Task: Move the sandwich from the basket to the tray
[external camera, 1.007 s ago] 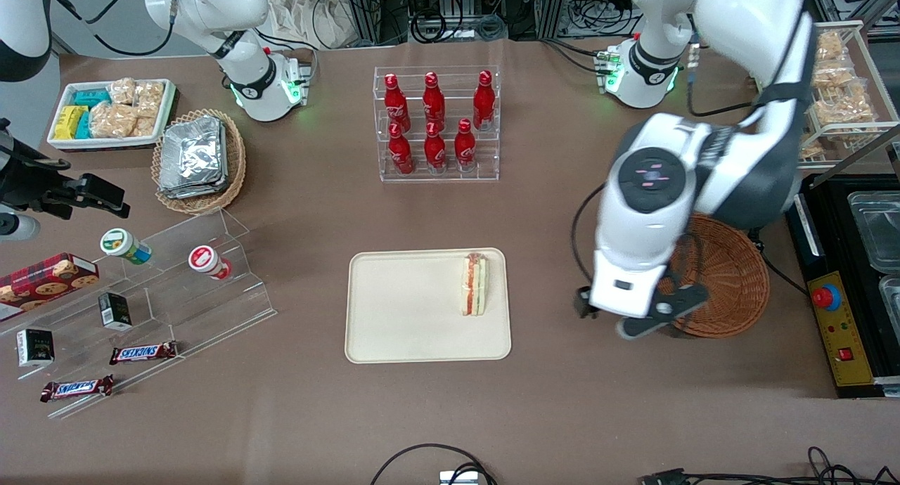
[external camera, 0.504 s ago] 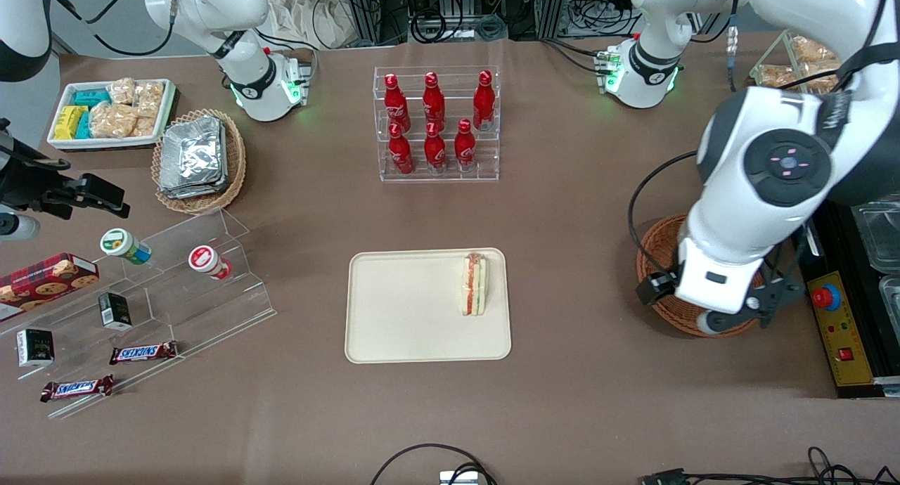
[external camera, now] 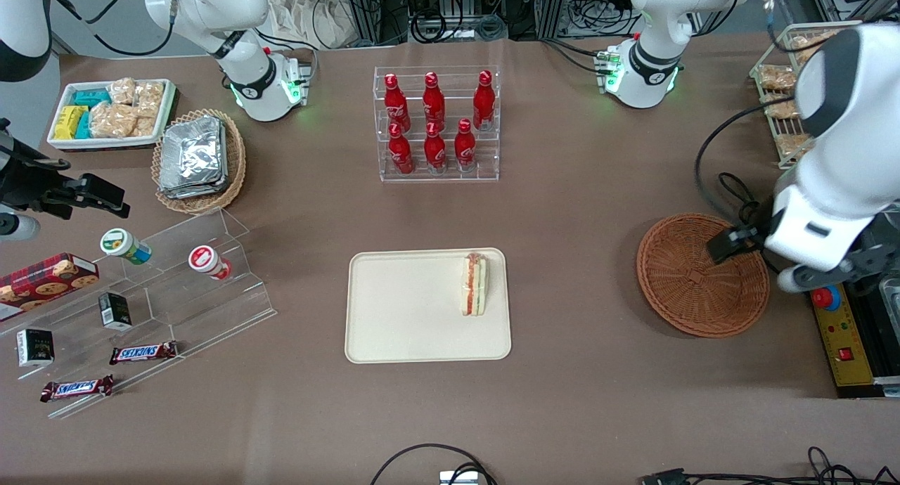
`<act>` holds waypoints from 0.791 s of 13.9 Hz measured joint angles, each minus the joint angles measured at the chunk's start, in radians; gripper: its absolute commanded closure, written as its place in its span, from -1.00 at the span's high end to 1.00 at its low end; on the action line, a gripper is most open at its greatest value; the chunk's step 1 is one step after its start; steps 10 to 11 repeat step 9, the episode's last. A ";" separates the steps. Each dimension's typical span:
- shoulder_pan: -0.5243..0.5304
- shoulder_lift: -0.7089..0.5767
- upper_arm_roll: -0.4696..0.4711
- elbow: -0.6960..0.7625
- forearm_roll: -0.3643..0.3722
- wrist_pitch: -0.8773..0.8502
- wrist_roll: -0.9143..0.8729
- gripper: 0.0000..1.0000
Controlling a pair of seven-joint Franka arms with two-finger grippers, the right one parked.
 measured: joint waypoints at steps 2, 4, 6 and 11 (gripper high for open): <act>0.014 -0.086 0.025 -0.064 -0.017 -0.030 0.111 1.00; 0.040 -0.155 0.030 -0.098 -0.066 -0.080 0.190 1.00; 0.069 -0.202 0.034 -0.111 -0.098 -0.114 0.235 1.00; 0.081 -0.231 0.045 -0.116 -0.107 -0.128 0.254 1.00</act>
